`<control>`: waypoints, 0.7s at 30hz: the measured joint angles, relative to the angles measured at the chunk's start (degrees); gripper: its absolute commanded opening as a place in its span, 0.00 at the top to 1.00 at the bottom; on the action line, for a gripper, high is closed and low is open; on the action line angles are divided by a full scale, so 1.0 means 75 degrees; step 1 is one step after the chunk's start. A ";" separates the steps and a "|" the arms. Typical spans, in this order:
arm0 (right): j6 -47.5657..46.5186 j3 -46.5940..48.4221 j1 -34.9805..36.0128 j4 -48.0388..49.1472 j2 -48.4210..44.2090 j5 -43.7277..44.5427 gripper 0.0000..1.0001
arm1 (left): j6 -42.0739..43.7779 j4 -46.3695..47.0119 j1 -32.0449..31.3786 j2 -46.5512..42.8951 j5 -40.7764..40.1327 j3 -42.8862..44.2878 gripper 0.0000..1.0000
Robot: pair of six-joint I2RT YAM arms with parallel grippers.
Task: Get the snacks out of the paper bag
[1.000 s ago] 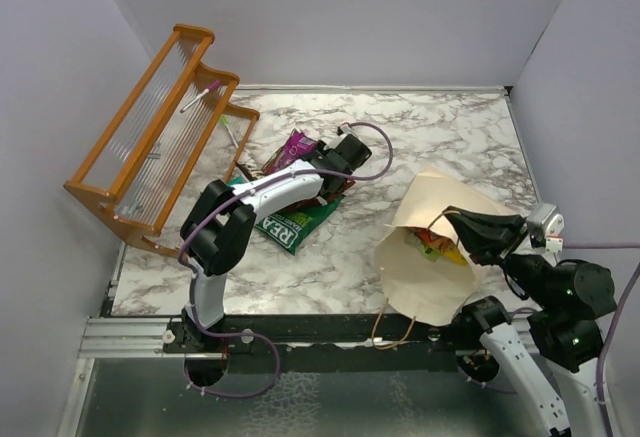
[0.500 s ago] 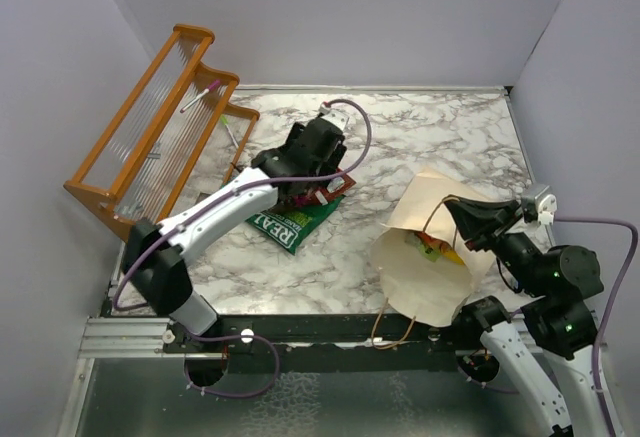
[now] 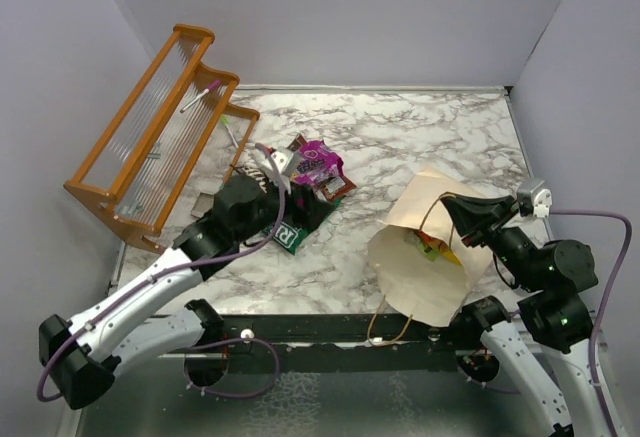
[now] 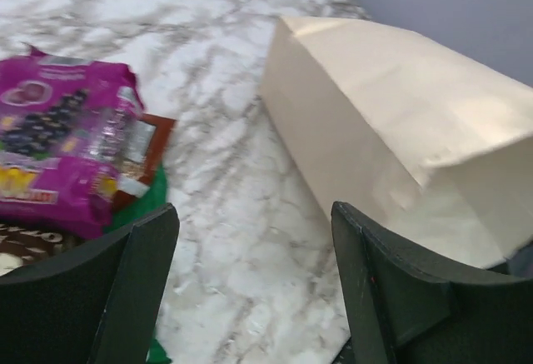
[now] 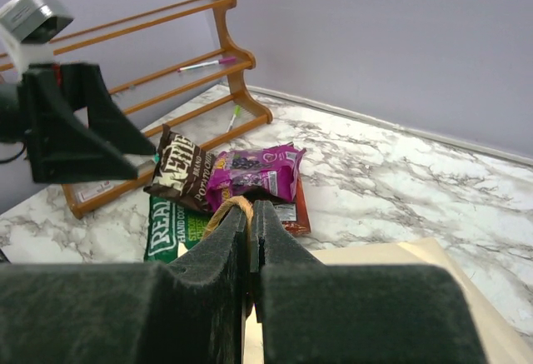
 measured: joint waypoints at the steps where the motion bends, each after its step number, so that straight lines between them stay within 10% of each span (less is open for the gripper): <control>1: 0.0000 0.0000 0.0000 -0.0003 0.0000 0.0003 0.98 | -0.0245 0.0498 -0.0017 -0.0361 0.0420 -0.0551 0.28; 10: 0.0029 0.0041 0.0000 0.0134 0.0175 -0.0006 0.98 | -0.0414 0.3477 -0.3194 -0.0857 0.1072 -0.2614 0.26; 21: 0.0026 0.0201 0.0000 0.0216 0.0248 -0.0003 0.98 | 0.4284 0.4130 -0.6784 0.3794 -0.2454 -0.0562 0.26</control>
